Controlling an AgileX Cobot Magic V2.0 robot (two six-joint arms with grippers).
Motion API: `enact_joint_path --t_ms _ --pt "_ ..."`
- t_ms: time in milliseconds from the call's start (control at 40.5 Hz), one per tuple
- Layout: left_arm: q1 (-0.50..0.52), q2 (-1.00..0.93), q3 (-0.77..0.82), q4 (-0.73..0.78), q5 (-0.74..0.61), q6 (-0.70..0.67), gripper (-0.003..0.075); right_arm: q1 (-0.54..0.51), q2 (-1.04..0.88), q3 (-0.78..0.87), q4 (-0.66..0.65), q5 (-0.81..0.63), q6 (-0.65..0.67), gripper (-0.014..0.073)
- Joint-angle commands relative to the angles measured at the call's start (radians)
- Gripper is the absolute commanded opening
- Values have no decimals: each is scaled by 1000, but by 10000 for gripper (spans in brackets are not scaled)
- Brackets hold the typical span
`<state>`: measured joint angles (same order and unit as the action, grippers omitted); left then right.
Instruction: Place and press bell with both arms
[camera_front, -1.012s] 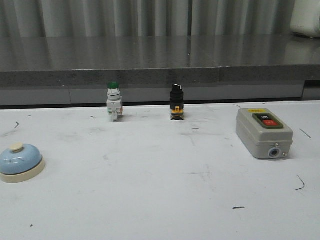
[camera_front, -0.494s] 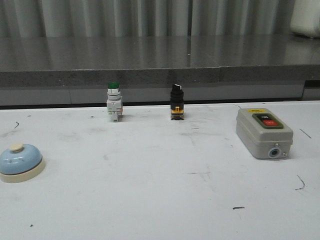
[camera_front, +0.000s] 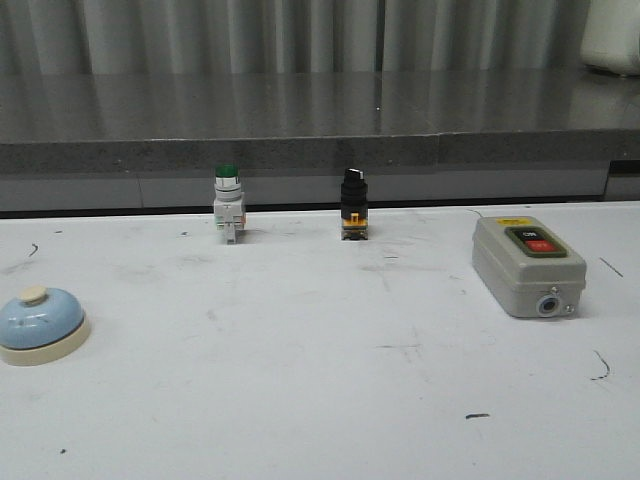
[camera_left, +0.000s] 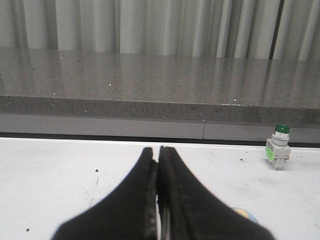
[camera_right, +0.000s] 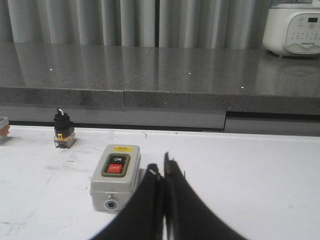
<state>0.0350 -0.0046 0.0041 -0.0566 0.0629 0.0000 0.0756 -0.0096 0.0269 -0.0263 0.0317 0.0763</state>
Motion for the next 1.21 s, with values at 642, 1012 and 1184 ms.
enact_joint_path --t_ms 642,1012,1184 --pt "-7 -16 25 -4 -107 -7 -20 0 -17 -5 -13 -94 1 -67" --pt "-7 -14 -82 -10 -318 -14 -20 0 -17 -106 -13 -128 1 -67" --pt "-7 98 -313 -10 -107 -14 -20 0 43 -324 -13 55 1 -67"
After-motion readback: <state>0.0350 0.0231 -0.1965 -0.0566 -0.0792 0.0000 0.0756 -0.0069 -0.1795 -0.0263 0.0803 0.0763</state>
